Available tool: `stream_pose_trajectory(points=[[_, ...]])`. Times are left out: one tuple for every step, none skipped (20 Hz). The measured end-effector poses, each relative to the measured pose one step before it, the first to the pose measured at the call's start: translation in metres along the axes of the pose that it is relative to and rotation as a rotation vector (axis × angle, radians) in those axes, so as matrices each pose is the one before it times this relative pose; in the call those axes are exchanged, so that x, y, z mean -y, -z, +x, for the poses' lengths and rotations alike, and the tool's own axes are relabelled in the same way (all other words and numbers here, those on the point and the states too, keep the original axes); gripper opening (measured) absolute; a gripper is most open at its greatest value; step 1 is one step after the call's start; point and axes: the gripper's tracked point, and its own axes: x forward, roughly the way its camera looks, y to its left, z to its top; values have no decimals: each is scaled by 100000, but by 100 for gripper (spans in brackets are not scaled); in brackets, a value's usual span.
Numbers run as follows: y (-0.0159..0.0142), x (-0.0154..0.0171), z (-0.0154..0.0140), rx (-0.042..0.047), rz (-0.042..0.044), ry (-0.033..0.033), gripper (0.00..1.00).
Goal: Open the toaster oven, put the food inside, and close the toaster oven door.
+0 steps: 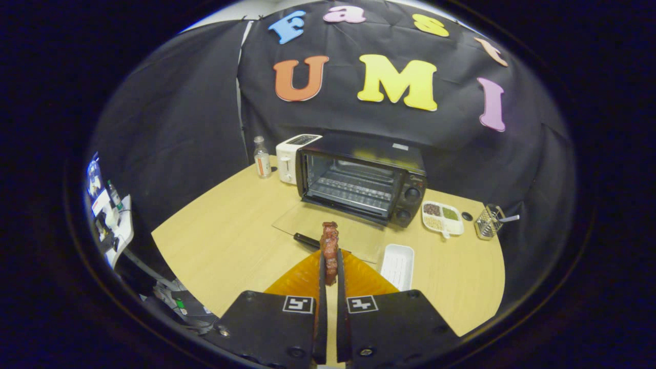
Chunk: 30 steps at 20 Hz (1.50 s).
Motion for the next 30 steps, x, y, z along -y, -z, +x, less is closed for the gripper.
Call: stream_pose_trajectory(points=[[-479,-589,548,1982,17,181,11],[-561,-560,677,1981,833,65,11],[-308,-554,907,1467,1390,424,10],[-317,-176,753,922,1317,740,10],[-573,-87,866,2144,2122,1088,11],[-533,137,800,2139,2191,1332,11],[-516,372,924,2595,2557,1780,11],[-518,373,969,2563,3109,1724,10],[-242,328,1106,2085,4074,1524,10],[20,543,1252,1188,4831,1776,11],[-51,504,1131,524,4268,1647,10],[134,594,1289,73,4810,1742,10],[159,454,1263,-190,5169,1064,10],[349,319,1228,-186,4826,132,10],[-184,41,1141,1920,3913,-957,10],[-153,-6,1417,2156,3053,-1457,11],[108,212,1202,1546,3654,-902,10],[176,367,1416,491,5827,-508,10],[306,63,1320,-1291,5486,-902,10],[280,-213,1416,-1515,8822,-2621,11],[-87,-370,1043,-800,8470,-3160,10],[16,-98,1383,-1076,8576,-2498,11],[-73,636,1349,-261,5901,-1738,10],[-9,117,786,283,4848,-1458,10],[-206,63,875,722,3286,-852,10],[-280,37,765,-395,1791,-1192,10],[-247,23,503,483,1443,-675,10],[-524,187,860,1052,1328,217,10],[-402,82,713,17,447,-131,10],[-469,255,705,920,478,1271,10]])
